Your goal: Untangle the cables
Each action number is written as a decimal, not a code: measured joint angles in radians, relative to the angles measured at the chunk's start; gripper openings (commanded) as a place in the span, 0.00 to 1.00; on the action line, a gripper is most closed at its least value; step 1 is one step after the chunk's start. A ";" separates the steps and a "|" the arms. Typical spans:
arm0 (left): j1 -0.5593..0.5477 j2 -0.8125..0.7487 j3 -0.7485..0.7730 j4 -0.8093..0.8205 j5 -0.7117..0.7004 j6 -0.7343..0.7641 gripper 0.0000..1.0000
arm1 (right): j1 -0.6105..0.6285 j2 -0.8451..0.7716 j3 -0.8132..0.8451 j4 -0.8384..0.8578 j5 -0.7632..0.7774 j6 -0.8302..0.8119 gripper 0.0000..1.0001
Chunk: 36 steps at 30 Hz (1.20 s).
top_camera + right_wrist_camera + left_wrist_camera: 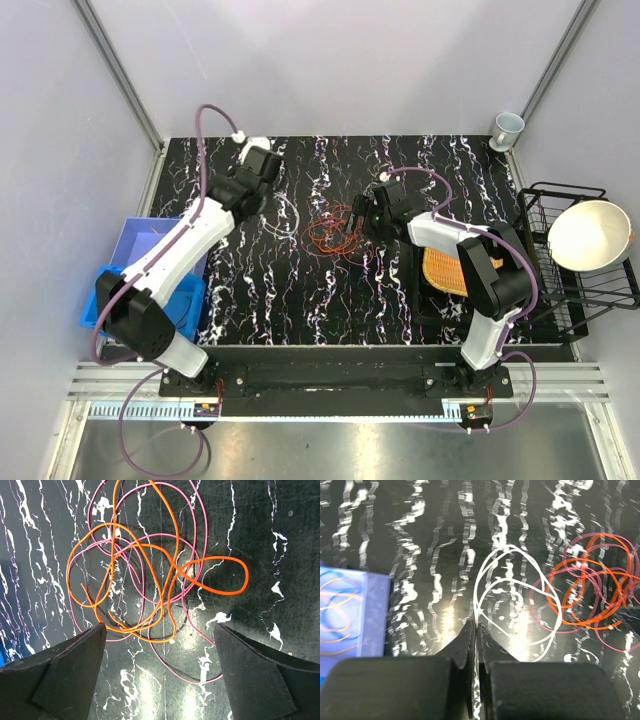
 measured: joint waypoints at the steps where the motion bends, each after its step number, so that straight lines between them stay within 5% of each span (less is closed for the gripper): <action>1: 0.011 -0.017 -0.010 -0.003 -0.005 -0.002 0.00 | 0.000 0.000 0.000 0.000 0.000 0.000 0.94; 17: 0.176 -0.600 -0.340 -0.108 -0.177 -0.108 0.00 | 0.000 0.000 0.000 0.010 -0.024 0.009 0.93; 36: 0.225 -1.032 -0.383 -0.488 -0.544 -0.490 0.00 | 0.000 0.007 0.000 0.017 -0.051 0.024 0.93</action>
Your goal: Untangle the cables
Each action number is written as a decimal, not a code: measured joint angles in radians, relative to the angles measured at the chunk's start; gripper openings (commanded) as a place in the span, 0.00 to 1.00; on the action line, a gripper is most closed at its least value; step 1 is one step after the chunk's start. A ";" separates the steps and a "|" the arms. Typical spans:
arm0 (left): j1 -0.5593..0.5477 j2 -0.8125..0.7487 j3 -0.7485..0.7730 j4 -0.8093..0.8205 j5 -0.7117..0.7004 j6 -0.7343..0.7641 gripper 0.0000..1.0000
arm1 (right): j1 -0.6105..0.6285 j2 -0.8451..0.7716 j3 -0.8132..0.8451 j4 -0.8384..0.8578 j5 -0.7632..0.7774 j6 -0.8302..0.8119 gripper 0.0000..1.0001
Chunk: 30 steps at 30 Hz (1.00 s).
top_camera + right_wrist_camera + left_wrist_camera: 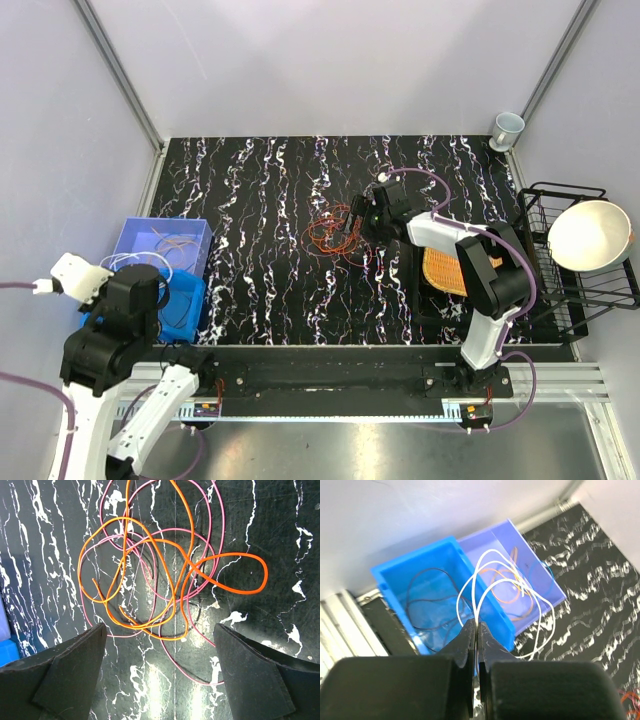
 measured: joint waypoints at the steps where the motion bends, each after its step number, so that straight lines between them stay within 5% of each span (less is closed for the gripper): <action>1: 0.001 -0.014 0.000 -0.009 -0.016 -0.003 0.00 | 0.000 0.004 0.000 0.002 -0.001 0.000 0.93; 7: 0.001 -0.032 0.000 -0.031 -0.068 -0.007 0.06 | 0.000 0.019 0.000 0.005 -0.006 0.002 0.93; 8: 0.001 -0.032 0.000 -0.034 -0.073 -0.008 0.18 | 0.000 0.019 0.000 0.005 -0.008 0.002 0.93; 9: 0.001 -0.032 0.000 -0.038 -0.078 -0.010 0.72 | 0.000 0.020 0.000 0.005 -0.008 0.002 0.93; 10: 0.001 -0.032 0.000 -0.041 -0.082 -0.010 0.98 | 0.000 0.021 0.000 0.005 -0.009 0.002 0.93; 23: 0.002 -0.033 -0.003 0.024 -0.065 0.084 0.99 | 0.000 0.022 0.000 0.011 -0.023 0.003 0.92; 30: 0.004 0.217 0.220 0.124 0.347 0.250 0.99 | 0.000 0.030 0.000 0.013 -0.026 0.004 0.92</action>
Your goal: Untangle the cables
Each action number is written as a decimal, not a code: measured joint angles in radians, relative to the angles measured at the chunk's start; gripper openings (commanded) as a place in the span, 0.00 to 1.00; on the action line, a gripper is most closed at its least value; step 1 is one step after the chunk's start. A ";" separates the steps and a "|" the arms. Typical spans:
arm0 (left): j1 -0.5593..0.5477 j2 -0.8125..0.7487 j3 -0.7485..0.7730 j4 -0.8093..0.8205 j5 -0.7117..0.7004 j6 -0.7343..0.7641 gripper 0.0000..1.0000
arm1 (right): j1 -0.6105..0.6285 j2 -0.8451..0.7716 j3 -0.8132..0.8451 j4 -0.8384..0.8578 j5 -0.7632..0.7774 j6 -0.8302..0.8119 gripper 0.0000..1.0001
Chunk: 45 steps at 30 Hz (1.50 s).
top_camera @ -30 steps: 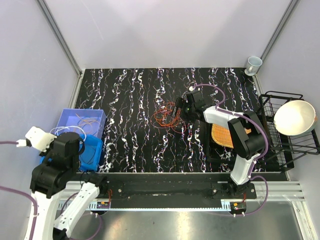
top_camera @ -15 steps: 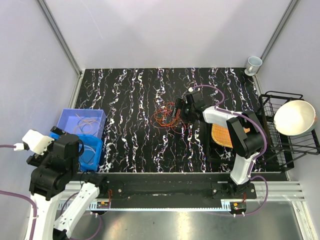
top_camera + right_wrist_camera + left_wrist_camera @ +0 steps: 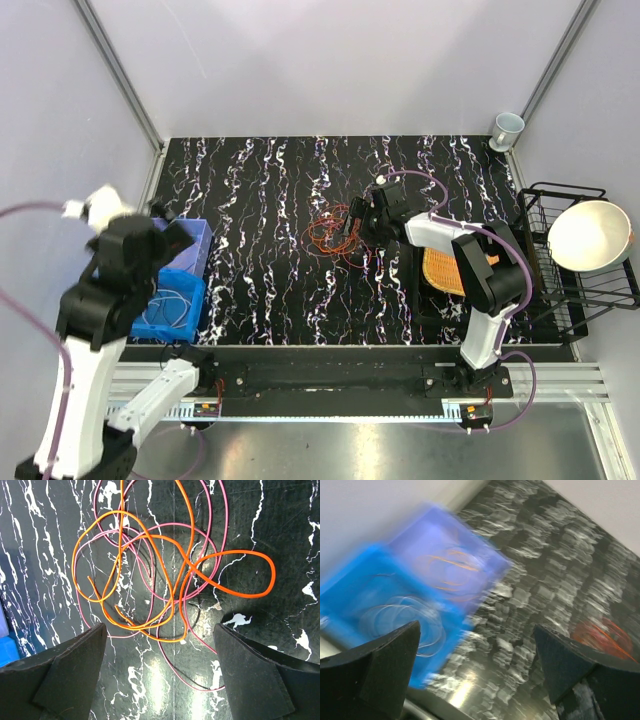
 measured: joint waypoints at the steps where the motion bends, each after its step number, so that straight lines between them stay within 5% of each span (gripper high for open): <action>1: 0.001 0.048 0.037 0.041 0.101 0.020 0.99 | 0.000 0.001 0.000 0.000 0.000 0.000 0.92; 4: 0.000 0.110 0.043 0.209 0.390 0.067 0.99 | 0.000 0.005 0.000 0.000 0.000 0.002 0.92; 7: -0.001 0.075 -0.113 0.432 0.658 0.072 0.99 | 0.000 0.005 0.000 0.001 0.000 0.003 0.92; 10: -0.002 0.013 -0.242 0.549 0.780 0.066 0.94 | 0.000 0.005 0.000 0.002 0.000 0.003 0.92; 15: -0.002 0.102 -0.200 0.531 0.768 0.077 0.85 | 0.000 0.005 0.000 0.003 0.000 0.004 0.92; 26: -0.158 0.587 -0.149 0.542 0.651 0.085 0.68 | 0.000 0.005 -0.001 0.003 0.004 0.006 0.92; 37: -0.193 0.929 -0.040 0.657 0.610 0.080 0.66 | 0.000 0.004 -0.009 0.003 0.005 0.006 0.92; 45: -0.243 1.152 0.117 0.657 0.589 0.208 0.66 | -0.008 0.003 -0.010 0.003 0.004 0.006 0.92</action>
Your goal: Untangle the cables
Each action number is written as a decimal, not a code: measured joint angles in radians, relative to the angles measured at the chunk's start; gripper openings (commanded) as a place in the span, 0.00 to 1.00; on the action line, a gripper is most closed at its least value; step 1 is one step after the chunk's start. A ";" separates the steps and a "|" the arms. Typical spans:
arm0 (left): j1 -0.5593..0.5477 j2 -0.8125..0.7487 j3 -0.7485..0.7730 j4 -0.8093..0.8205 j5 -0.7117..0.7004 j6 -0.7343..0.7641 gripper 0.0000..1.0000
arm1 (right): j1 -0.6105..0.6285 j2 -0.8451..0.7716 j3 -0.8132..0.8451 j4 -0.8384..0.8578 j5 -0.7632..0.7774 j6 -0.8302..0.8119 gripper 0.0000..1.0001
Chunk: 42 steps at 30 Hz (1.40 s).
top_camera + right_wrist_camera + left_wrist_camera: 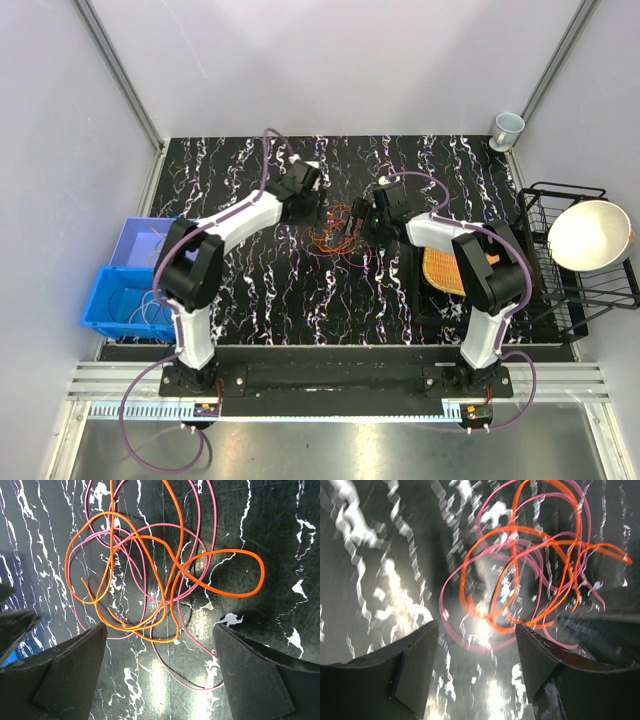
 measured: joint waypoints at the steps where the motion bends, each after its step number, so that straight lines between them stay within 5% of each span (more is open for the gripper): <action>1: -0.012 0.033 0.041 -0.004 -0.007 0.029 0.66 | -0.001 0.000 0.000 0.000 0.000 0.000 0.92; 19: -0.064 0.227 0.179 -0.099 -0.044 0.210 0.54 | -0.005 0.002 0.000 0.003 -0.003 0.001 0.93; 28: -0.094 0.229 0.179 -0.106 -0.106 0.222 0.64 | -0.006 0.006 0.001 0.011 -0.006 0.005 0.92; 42: -0.142 0.202 0.189 -0.137 -0.179 0.250 0.53 | -0.009 0.009 0.001 0.019 -0.013 0.008 0.92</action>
